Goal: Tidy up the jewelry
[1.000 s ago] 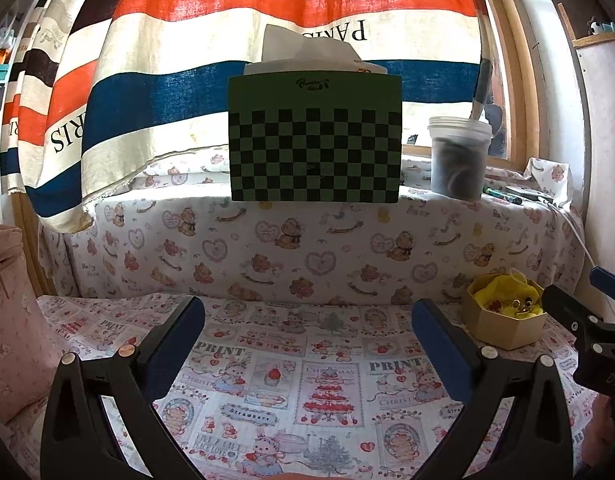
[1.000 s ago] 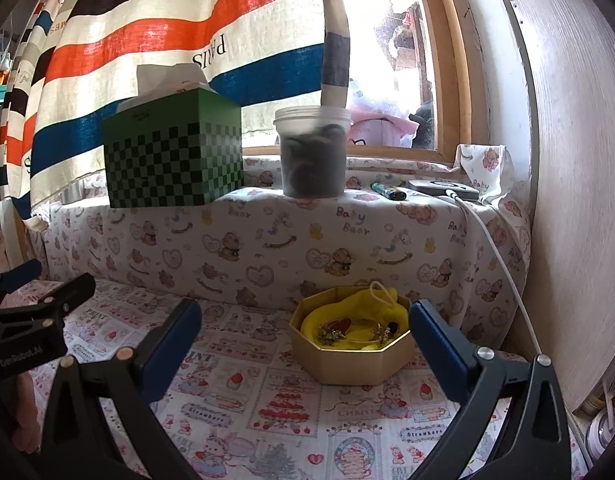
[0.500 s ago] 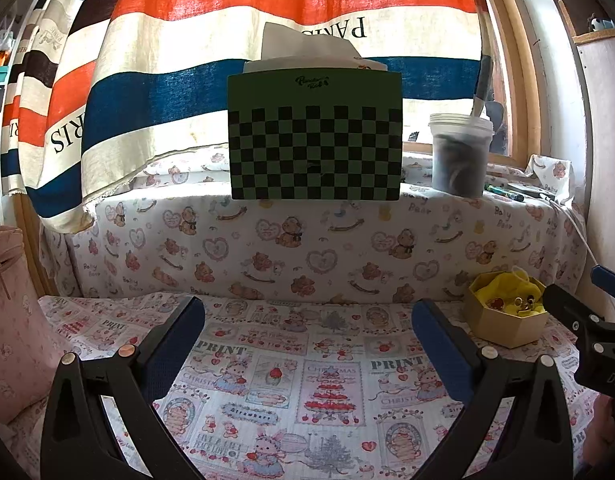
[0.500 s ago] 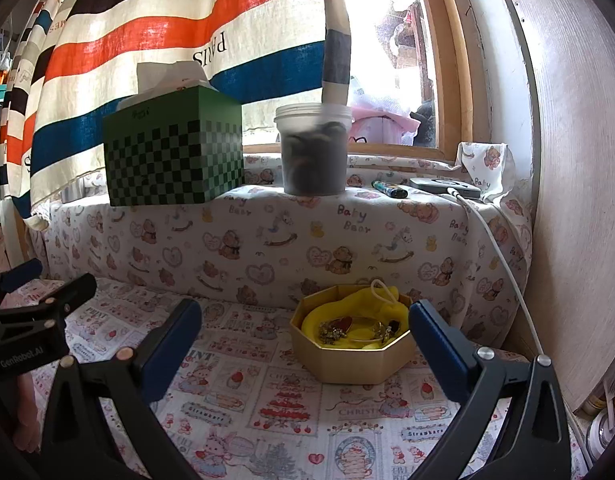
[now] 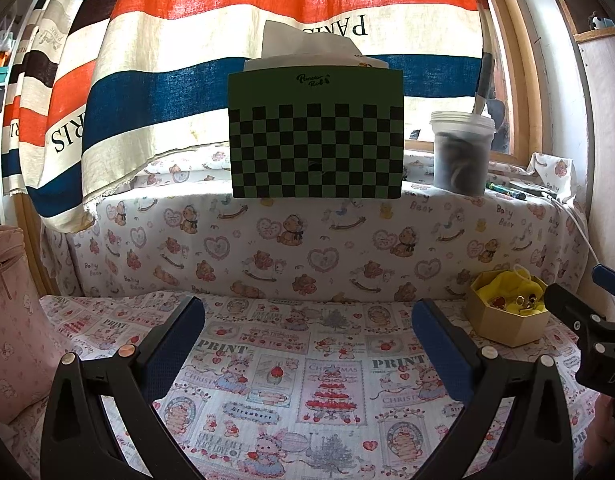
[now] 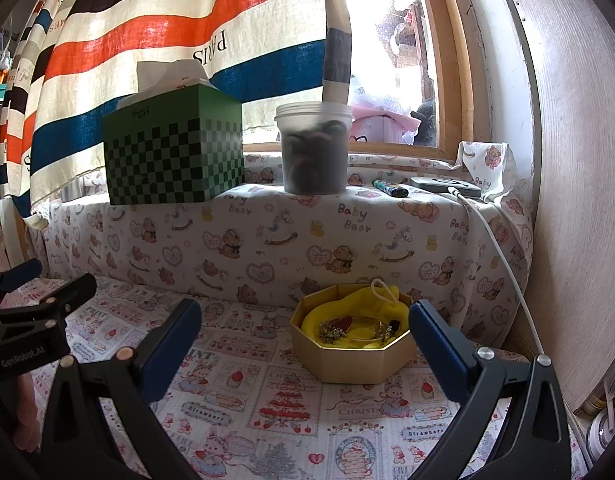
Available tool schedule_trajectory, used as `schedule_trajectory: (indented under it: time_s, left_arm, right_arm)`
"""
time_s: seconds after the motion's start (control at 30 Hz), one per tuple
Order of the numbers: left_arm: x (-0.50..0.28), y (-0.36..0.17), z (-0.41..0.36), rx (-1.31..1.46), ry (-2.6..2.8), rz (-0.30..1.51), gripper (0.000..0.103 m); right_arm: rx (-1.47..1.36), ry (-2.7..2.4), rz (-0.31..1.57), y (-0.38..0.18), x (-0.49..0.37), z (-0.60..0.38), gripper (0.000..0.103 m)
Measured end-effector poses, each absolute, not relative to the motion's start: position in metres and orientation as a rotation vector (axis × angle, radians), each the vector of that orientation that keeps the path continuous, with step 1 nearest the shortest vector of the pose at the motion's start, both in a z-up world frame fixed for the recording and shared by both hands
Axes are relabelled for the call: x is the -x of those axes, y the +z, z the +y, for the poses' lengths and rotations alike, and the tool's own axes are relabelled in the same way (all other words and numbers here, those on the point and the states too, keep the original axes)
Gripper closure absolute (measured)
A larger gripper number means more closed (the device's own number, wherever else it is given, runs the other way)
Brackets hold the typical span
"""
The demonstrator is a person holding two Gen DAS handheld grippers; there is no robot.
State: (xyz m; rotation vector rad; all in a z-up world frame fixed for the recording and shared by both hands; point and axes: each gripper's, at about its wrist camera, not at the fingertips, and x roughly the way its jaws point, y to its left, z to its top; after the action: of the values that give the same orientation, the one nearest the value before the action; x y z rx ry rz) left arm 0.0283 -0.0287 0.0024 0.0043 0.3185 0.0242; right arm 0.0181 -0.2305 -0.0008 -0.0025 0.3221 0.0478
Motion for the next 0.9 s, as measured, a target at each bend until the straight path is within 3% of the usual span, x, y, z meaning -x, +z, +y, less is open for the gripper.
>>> schedule_trajectory:
  time_s: [0.9]
  left_arm:
    - [-0.0284, 0.0023, -0.0262, -0.006, 0.029, 0.32, 0.0]
  right_arm:
    - [0.004, 0.052, 0.323, -0.0008, -0.0187, -0.2305, 0.0]
